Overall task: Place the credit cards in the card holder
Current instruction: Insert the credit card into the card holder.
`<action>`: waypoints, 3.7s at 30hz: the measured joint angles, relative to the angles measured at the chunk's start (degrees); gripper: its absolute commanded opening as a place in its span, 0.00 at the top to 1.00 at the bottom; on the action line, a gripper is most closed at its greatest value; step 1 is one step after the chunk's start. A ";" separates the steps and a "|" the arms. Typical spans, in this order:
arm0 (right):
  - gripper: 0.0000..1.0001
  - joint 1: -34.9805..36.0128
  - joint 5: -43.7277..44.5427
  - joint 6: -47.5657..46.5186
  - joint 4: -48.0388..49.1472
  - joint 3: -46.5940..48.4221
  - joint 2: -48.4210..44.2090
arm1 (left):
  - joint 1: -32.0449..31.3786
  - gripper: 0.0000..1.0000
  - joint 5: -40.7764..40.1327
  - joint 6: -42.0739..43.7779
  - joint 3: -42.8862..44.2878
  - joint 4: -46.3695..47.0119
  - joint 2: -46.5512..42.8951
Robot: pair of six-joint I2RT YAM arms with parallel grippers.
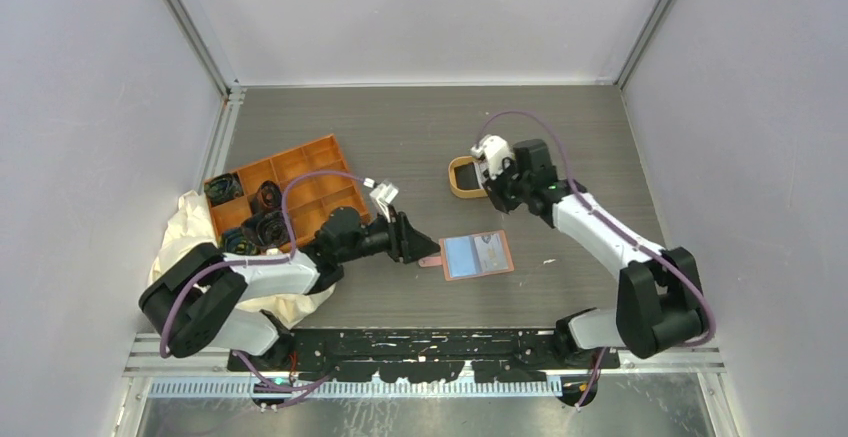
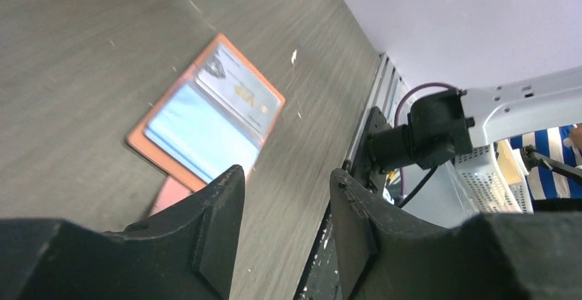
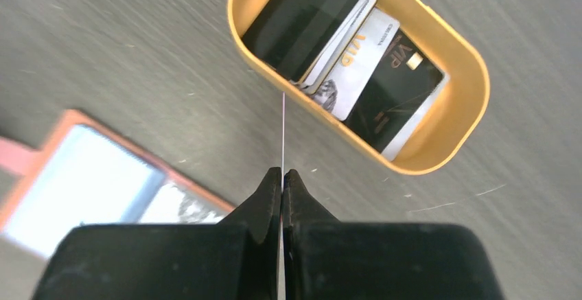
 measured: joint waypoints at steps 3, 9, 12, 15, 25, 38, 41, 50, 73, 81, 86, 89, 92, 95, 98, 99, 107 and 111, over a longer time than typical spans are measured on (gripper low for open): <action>0.99 -6.86 -14.10 6.56 -4.90 1.90 -2.84 | -4.74 0.51 -3.78 0.46 0.11 -2.67 0.50; 0.99 -14.64 -36.74 19.82 -7.72 1.51 -2.62 | -11.91 0.55 -15.32 1.38 1.42 -8.31 0.48; 0.99 -14.86 -42.56 26.86 -5.07 -2.25 -1.64 | -13.90 0.56 -20.83 0.11 1.42 -9.14 1.22; 0.99 -15.56 -45.51 34.23 -1.27 -7.37 -1.31 | -15.54 0.56 -25.31 -1.55 1.70 -9.22 4.31; 0.99 -18.08 -43.87 47.67 6.95 -15.61 -6.23 | -20.44 0.56 -36.00 -1.05 4.39 -15.45 6.93; 0.99 -23.34 -44.94 47.56 1.33 -14.34 -1.75 | -29.55 0.56 -35.98 15.69 6.60 -13.38 10.01; 0.99 -23.93 -45.03 45.66 -0.33 -13.70 -1.75 | -30.42 0.56 -33.03 21.44 5.95 -5.60 13.16; 0.99 -25.03 -46.82 45.05 -2.47 -13.92 -1.70 | -30.36 0.53 -29.46 36.74 3.13 8.98 19.67; 0.99 -28.52 -50.75 47.58 -1.62 -13.86 0.81 | -24.48 0.57 -24.15 61.96 11.39 4.70 28.28; 0.99 -28.52 -49.33 46.80 -2.27 -13.29 1.53 | -21.70 0.58 -24.17 58.82 13.77 6.01 30.86; 0.99 -28.50 -46.95 45.83 -2.40 -11.37 3.76 | -18.49 0.55 -23.76 55.08 13.60 8.02 31.74; 0.99 -27.93 -45.81 45.64 -2.36 -10.36 5.62 | -16.63 0.51 -22.14 51.45 11.04 11.82 31.71; 0.99 -26.64 -44.48 46.01 -1.62 -10.12 6.56 | -15.65 0.48 -20.24 46.29 7.26 15.50 30.49; 0.99 -25.68 -43.58 48.37 2.27 -10.93 6.38 | -15.69 0.44 -18.64 40.30 3.93 17.11 27.10; 0.99 -25.42 -42.27 51.78 7.78 -14.12 4.72 | -15.34 0.40 -17.51 33.53 2.34 17.42 21.81; 0.99 -25.42 -41.66 52.98 9.29 -15.41 3.78 | -14.91 0.38 -17.14 31.15 2.32 17.25 20.11; 0.99 -25.42 -39.45 57.75 16.50 -18.18 2.05 | -4.35 0.47 -14.47 10.10 5.31 3.74 15.34; 0.99 -25.42 -39.39 58.51 18.36 -18.32 2.56 | -3.74 0.48 -14.58 3.52 8.15 -5.38 15.67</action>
